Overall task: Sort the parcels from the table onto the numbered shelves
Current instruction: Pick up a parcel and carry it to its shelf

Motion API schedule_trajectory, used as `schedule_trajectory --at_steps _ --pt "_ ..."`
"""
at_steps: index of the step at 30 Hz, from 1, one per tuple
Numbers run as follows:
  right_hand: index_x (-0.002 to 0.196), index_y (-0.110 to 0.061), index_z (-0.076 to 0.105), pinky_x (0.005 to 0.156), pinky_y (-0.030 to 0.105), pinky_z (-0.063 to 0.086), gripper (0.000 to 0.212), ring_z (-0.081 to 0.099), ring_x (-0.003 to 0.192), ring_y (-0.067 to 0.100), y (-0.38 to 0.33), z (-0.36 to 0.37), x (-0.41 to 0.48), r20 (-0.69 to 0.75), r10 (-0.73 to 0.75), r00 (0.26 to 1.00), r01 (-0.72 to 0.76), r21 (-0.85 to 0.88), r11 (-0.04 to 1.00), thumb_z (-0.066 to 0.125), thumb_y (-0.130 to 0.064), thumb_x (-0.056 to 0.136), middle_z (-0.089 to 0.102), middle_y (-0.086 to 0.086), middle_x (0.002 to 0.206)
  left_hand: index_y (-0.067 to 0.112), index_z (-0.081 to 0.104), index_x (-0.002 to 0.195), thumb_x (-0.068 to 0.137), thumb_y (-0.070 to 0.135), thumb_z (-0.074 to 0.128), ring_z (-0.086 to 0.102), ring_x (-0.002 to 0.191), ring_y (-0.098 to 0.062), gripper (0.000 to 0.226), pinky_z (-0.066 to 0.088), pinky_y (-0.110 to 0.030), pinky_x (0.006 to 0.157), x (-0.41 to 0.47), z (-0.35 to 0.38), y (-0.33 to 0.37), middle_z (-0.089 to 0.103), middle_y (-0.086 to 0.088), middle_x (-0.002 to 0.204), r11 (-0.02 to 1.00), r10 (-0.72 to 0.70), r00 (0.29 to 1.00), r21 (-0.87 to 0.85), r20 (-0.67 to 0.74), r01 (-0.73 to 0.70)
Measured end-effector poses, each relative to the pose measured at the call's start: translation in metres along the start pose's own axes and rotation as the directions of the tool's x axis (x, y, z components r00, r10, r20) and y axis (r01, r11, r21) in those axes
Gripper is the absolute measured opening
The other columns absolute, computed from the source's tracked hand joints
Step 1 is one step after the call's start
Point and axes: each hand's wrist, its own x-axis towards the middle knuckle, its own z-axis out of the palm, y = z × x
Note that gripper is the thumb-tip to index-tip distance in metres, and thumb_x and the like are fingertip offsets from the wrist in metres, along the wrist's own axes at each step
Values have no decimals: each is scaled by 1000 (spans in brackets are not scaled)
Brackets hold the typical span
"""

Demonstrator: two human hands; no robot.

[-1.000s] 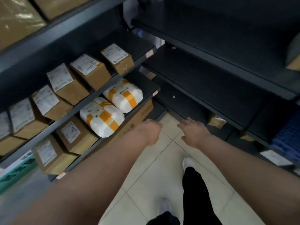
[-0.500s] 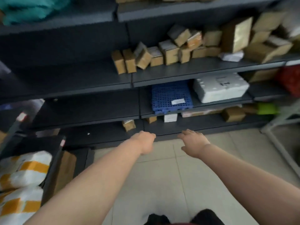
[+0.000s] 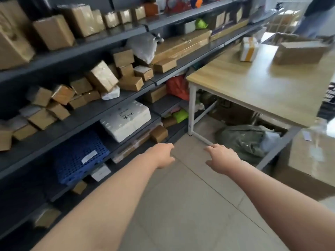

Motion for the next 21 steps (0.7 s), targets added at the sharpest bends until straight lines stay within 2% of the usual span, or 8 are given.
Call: schedule_trajectory --at_steps 5,10,14,21 --pt "139 -25 43 99 40 40 51 42 130 24 95 -20 -9 -60 178 982 -174 77 982 55 -37 91 45 1 140 27 34 148 97 38 54 48 129 -26 56 43 -40 102 55 -23 98 46 -4 145 981 146 989 127 36 -150" --pt "137 -27 45 96 42 45 49 45 129 24 159 -37 -4 -100 292 951 -280 119 953 55 -36 91 47 1 140 25 35 147 97 37 55 49 127 -26 56 45 -41 101 107 -43 162 47 -5 145 951 263 964 157 38 -266" --pt "136 -25 45 92 40 45 47 47 126 23 194 -50 23 -86 353 932 -341 130 931 54 -35 92 47 1 140 27 33 149 96 37 56 48 130 -27 59 45 -40 102 155 -57 191 44 -5 147 930 331 943 156 39 -333" --pt "145 -25 37 100 40 43 55 42 131 23 243 -87 121 -105 421 901 -398 188 898 53 -33 93 42 1 145 29 31 150 96 36 56 48 129 -26 60 46 -39 99 265 -113 212 43 -4 149 899 401 915 171 50 -404"
